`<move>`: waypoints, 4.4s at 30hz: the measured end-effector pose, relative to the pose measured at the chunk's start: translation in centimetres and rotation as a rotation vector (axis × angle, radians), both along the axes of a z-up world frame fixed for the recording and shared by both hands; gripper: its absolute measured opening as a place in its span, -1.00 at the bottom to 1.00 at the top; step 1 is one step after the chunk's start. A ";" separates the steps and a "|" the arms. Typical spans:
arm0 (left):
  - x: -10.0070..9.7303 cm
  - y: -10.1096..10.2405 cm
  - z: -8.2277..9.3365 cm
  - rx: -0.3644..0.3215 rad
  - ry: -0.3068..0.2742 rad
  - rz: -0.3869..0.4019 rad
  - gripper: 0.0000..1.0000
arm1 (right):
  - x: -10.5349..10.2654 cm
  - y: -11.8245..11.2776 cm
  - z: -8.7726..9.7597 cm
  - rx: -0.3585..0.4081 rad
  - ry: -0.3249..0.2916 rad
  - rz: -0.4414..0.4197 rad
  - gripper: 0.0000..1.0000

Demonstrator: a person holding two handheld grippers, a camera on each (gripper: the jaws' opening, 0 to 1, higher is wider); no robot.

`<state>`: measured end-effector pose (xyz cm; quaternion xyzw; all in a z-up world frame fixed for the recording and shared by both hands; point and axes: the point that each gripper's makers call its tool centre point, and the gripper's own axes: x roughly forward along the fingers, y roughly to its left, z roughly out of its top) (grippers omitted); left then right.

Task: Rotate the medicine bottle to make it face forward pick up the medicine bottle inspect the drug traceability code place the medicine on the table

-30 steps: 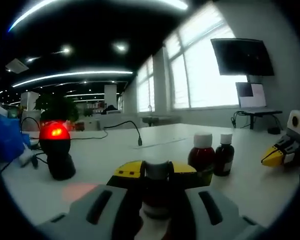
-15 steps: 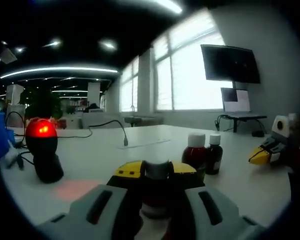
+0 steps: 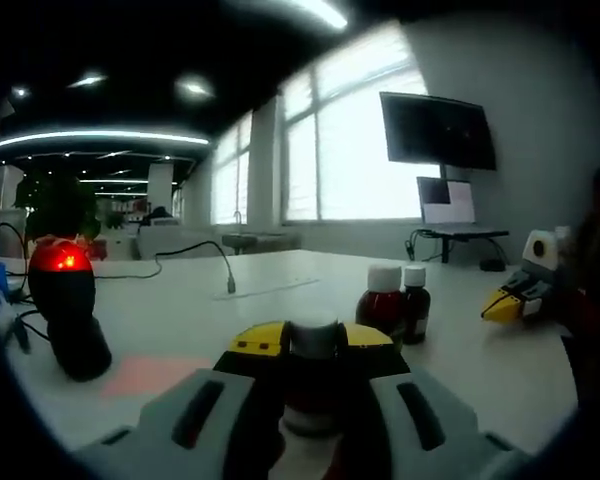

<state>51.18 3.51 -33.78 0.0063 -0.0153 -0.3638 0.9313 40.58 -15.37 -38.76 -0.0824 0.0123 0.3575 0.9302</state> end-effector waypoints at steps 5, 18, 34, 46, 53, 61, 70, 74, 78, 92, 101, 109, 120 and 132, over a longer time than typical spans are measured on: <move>-0.2 0.0 -0.1 -0.001 -0.003 0.003 -0.77 | 0.0 0.0 0.0 0.000 -0.001 0.000 -1.00; -1.4 0.5 0.5 -0.019 -0.006 0.113 -0.55 | -0.2 0.2 0.0 -0.005 -0.006 0.002 -1.00; -2.1 0.3 0.9 0.057 -0.068 0.331 -0.58 | -0.3 0.3 0.0 -0.007 -0.008 0.002 -1.00; -0.7 0.6 -0.5 0.019 -0.027 0.432 -0.65 | -0.4 0.3 0.1 -0.005 -0.011 0.003 -1.00; -0.2 0.7 -0.4 0.016 -0.032 0.447 -0.76 | -0.5 0.4 0.1 -0.006 -0.012 0.005 -1.00; -0.2 0.6 -0.4 0.020 -0.036 0.440 -0.77 | -0.5 0.4 0.1 -0.005 -0.013 0.008 -1.00; 0.1 0.7 -0.4 0.010 -0.016 0.367 -0.78 | -0.5 0.4 0.1 -0.005 -0.012 0.008 -1.00; 0.0 0.6 -0.4 0.014 -0.015 0.337 -0.78 | -0.4 0.4 0.1 -0.005 -0.012 0.008 -1.00; -0.2 0.4 -0.4 0.017 -0.013 0.301 -0.78 | -0.4 0.3 0.1 -0.005 -0.012 0.007 -1.00; -0.5 0.4 -0.4 0.019 -0.003 0.158 -0.78 | -0.2 0.2 0.0 -0.008 -0.012 0.004 -1.00; 0.1 0.8 -0.3 0.002 -0.020 0.071 -0.78 | -0.1 0.1 0.0 -0.011 -0.011 0.003 -1.00; 0.1 0.7 -0.3 -0.002 -0.007 0.033 -0.78 | -0.1 0.1 0.0 -0.011 -0.011 0.002 -1.00; 0.1 0.6 -0.4 -0.012 0.000 0.041 -0.76 | 0.0 0.0 0.0 -0.011 -0.012 0.002 -1.00; 0.1 1.1 0.1 -0.007 0.000 0.171 -0.59 | 0.0 0.1 0.0 -0.012 -0.011 0.004 -1.00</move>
